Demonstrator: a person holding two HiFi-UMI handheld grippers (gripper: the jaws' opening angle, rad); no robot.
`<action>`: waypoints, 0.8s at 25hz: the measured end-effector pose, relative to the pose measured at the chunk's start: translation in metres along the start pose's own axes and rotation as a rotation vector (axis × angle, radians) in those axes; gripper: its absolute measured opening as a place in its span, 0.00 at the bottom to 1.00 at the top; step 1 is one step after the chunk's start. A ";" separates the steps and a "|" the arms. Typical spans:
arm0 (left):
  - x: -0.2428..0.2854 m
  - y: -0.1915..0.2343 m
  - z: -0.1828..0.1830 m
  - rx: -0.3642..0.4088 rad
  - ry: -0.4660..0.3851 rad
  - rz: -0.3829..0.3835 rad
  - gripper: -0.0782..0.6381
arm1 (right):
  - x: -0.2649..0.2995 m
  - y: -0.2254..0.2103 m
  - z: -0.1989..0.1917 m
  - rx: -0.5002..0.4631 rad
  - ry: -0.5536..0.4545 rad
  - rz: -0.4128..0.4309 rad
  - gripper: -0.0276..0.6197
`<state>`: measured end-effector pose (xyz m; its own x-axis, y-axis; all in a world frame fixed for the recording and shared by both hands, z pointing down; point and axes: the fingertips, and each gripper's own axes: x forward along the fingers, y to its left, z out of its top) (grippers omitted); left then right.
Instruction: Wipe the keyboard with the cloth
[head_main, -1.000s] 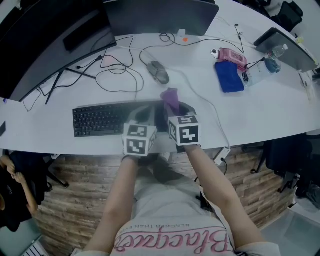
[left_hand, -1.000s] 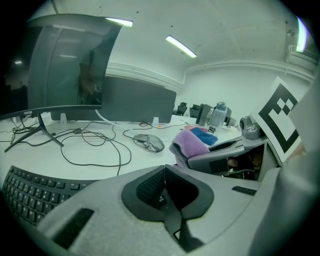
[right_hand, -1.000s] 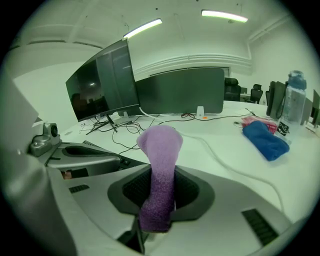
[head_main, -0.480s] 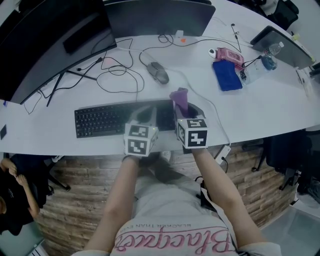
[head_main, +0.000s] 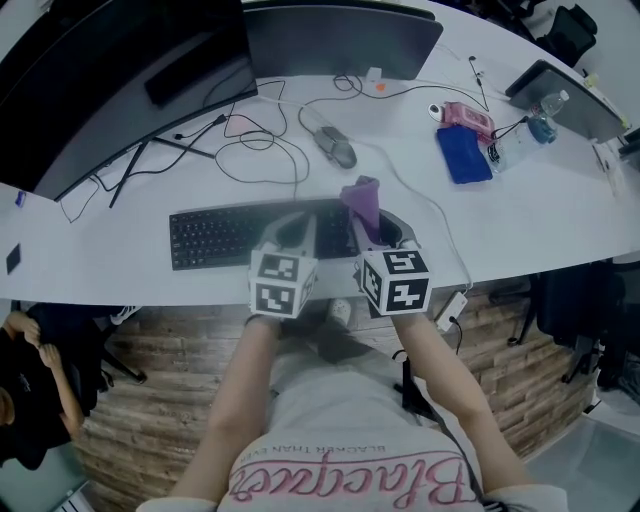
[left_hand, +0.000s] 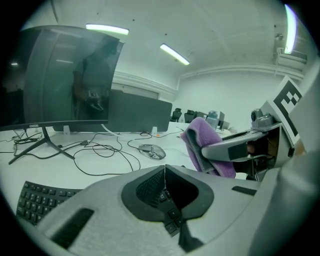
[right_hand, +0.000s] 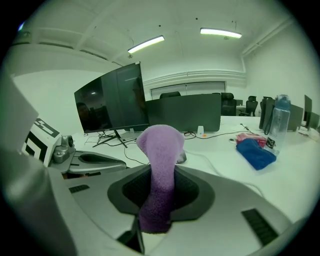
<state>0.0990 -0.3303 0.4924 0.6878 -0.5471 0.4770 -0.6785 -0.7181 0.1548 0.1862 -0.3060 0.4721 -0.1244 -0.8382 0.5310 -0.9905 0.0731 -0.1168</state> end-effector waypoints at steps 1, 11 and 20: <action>-0.005 0.002 0.001 0.003 -0.003 0.000 0.12 | -0.001 0.008 0.002 0.002 -0.004 0.008 0.19; -0.058 0.047 -0.005 -0.005 -0.025 0.050 0.12 | 0.004 0.092 0.012 -0.007 -0.023 0.095 0.19; -0.110 0.113 -0.019 -0.061 -0.037 0.135 0.12 | 0.030 0.177 0.018 -0.022 0.000 0.214 0.19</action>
<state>-0.0583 -0.3424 0.4737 0.5980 -0.6531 0.4646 -0.7787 -0.6106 0.1440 0.0081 -0.3279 0.4518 -0.3318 -0.8023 0.4962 -0.9426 0.2610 -0.2082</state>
